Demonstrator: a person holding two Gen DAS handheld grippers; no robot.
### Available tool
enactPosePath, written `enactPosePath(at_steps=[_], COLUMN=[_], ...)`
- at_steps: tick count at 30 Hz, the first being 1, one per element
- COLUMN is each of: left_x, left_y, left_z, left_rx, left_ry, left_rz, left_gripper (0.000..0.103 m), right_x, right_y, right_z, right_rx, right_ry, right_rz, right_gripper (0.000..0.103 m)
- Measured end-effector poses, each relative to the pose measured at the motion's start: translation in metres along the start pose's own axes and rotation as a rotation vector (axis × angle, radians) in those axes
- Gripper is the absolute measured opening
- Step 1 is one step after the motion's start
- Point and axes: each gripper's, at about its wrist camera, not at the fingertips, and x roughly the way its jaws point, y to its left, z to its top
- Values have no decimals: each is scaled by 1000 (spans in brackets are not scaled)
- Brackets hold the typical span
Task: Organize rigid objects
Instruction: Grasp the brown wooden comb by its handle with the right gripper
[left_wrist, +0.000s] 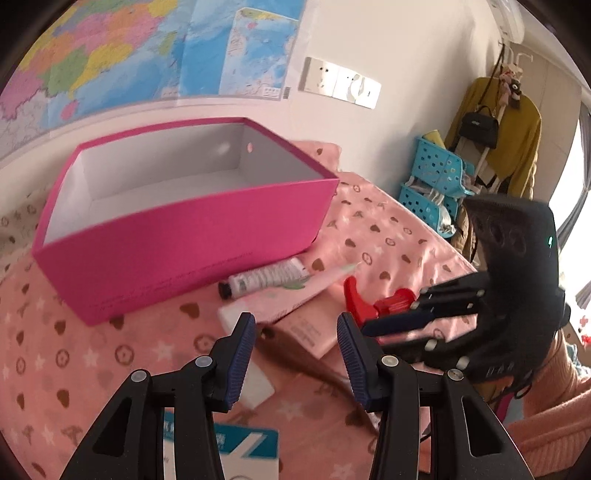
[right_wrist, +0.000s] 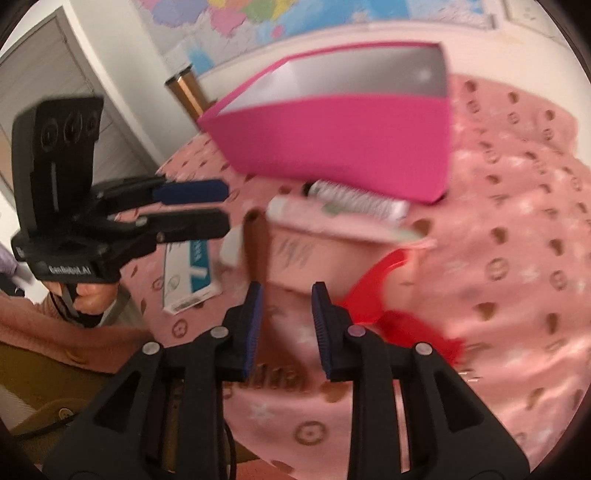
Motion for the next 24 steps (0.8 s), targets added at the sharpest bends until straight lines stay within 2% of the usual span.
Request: enactPosePath(at_steps=[3, 9, 14, 16, 17, 24], left_x=[-4, -6, -6, -6, -6, -2], left_y=[5, 14, 17, 16, 15, 10], left_z=[-6, -18, -23, -24, -25, -31], left_rx=[-20, -55, -59, -57, -56, -52], left_ry=[2, 16, 24, 26, 26, 49], left_rz=[11, 27, 22, 17, 13, -54], left_gripper=[47, 47, 47, 47, 47, 47], right_x=[20, 47, 51, 51, 50, 33], right_y=[10, 21, 21, 21, 21, 19], right_z=[-1, 0, 2, 3, 1, 2], right_rx=[-16, -37, -39, -37, -35, -10], right_ry=[40, 92, 88, 79, 78, 38], right_rz=[20, 5, 7, 4, 3, 12], right_gripper=[29, 29, 29, 17, 15, 15])
